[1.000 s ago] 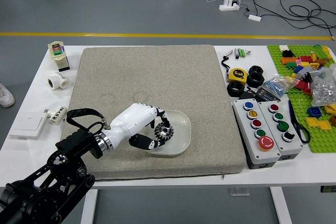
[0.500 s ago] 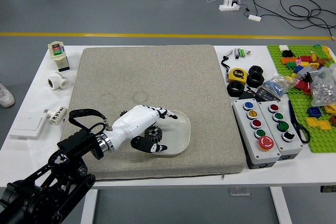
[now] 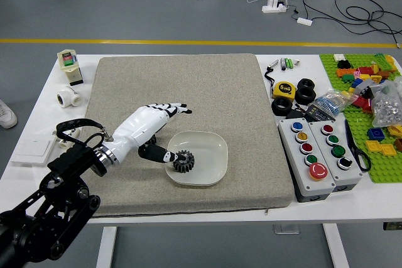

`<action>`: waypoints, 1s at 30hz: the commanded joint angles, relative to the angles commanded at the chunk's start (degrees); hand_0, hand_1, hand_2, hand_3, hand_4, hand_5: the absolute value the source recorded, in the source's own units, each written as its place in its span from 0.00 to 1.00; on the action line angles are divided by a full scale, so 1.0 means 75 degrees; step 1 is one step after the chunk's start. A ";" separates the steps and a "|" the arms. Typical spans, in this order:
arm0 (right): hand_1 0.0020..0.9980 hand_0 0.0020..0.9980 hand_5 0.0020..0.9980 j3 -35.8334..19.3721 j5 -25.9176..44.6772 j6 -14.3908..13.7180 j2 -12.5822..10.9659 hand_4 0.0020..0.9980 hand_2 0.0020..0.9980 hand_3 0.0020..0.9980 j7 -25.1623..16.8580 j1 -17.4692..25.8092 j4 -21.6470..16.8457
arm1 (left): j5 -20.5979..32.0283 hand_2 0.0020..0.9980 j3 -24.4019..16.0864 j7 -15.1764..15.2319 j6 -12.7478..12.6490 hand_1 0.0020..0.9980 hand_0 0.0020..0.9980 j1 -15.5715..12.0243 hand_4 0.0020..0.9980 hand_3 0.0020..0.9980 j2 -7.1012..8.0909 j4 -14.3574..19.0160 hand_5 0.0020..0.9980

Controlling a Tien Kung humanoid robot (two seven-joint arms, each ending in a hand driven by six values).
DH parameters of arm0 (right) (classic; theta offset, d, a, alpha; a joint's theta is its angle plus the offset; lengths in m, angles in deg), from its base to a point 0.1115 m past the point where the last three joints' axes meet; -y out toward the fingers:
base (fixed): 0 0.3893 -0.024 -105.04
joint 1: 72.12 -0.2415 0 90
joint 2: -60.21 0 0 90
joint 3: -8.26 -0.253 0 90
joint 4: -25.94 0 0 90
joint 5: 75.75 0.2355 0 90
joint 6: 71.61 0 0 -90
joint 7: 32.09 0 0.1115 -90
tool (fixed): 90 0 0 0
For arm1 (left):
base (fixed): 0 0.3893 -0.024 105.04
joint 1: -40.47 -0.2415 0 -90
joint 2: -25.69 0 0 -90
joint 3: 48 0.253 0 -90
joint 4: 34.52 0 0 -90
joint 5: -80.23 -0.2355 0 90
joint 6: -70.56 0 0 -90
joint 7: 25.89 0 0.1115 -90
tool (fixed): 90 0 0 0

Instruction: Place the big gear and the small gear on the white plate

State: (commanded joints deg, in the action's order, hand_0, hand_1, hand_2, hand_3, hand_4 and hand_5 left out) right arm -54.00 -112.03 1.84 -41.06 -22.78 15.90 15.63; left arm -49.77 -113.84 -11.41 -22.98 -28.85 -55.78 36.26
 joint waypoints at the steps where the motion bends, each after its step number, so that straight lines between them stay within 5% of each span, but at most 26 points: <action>1: 0.61 0.61 0.74 -0.0002 -0.0008 0.0002 0.0000 0.77 0.70 0.57 0.0002 0.0003 0.0000 | 0.0000 0.86 -0.0066 -0.0019 0.0046 0.79 0.71 0.0059 0.85 0.79 0.0112 -0.0064 0.15; 2: 0.61 0.61 0.74 0.0002 0.0002 0.0000 0.0001 0.77 0.70 0.57 0.0002 0.0002 0.0000 | 0.0000 0.82 -0.0082 -0.0032 0.0098 0.76 0.67 0.0130 0.75 0.70 0.0239 -0.0163 0.09; 9: 0.61 0.61 0.74 0.0005 0.0011 -0.0007 0.0005 0.77 0.70 0.57 0.0010 -0.0003 0.0000 | 0.0000 0.77 0.0071 -0.0046 0.0131 0.71 0.61 0.0374 0.71 0.67 0.0584 -0.0715 0.06; 30: 0.61 0.61 0.74 0.0075 0.0105 -0.0011 0.0007 0.77 0.70 0.57 0.0007 -0.0082 0.0000 | 0.0000 0.77 0.0462 -0.0029 0.0313 0.71 0.60 0.0604 0.70 0.66 0.0539 -0.1487 0.06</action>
State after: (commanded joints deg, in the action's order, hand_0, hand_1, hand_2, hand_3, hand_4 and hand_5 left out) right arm -53.44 -111.24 1.76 -41.01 -22.72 15.28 15.63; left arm -49.77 -110.37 -11.62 -20.64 -24.32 -51.73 25.10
